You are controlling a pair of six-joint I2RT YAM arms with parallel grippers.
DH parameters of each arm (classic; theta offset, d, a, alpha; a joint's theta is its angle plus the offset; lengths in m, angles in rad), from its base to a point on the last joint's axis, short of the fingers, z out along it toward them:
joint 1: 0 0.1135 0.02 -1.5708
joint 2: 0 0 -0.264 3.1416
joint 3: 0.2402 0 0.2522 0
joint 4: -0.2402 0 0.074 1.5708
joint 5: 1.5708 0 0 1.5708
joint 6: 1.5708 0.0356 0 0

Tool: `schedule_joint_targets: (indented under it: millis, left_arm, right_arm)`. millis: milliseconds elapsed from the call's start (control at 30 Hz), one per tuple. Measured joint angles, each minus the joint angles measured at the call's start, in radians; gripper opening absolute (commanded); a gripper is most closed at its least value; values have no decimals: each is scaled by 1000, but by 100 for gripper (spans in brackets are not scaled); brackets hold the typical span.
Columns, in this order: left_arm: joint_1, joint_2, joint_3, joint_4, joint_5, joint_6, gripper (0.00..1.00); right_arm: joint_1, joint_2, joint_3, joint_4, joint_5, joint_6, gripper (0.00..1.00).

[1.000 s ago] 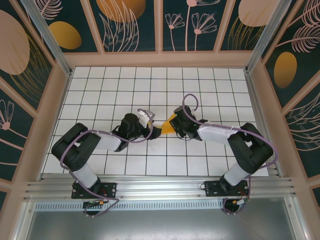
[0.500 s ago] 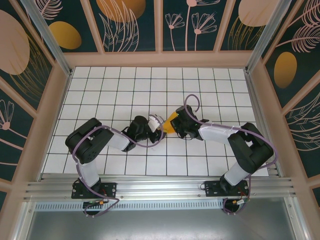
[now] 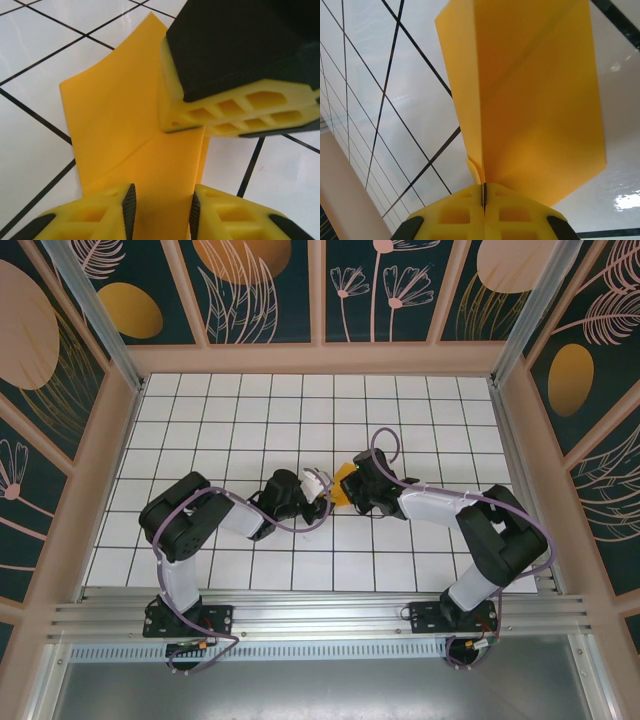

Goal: Fold a paper plane with a square sheet of paper (pick it up from the middle)
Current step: Fourth fold the wing at the center of the table.

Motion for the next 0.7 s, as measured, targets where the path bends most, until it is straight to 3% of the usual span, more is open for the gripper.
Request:
schedule_joint_targets:
  millis: [267,333,567,700]
  left_arm:
    - [-3,21,14,0,0,-2,17]
    - [-4,21,14,0,0,-6,13]
    - [-4,23,13,11,-11,-72,11]
    - [-4,23,6,23,-24,-168,11]
  right_arm:
    - [-5,13,0,11,-24,3,0]
    - [-6,13,0,12,-28,3,8]
    - [-31,-10,0,6,-31,-84,54]
    - [-56,-77,-26,27,-36,-190,59]
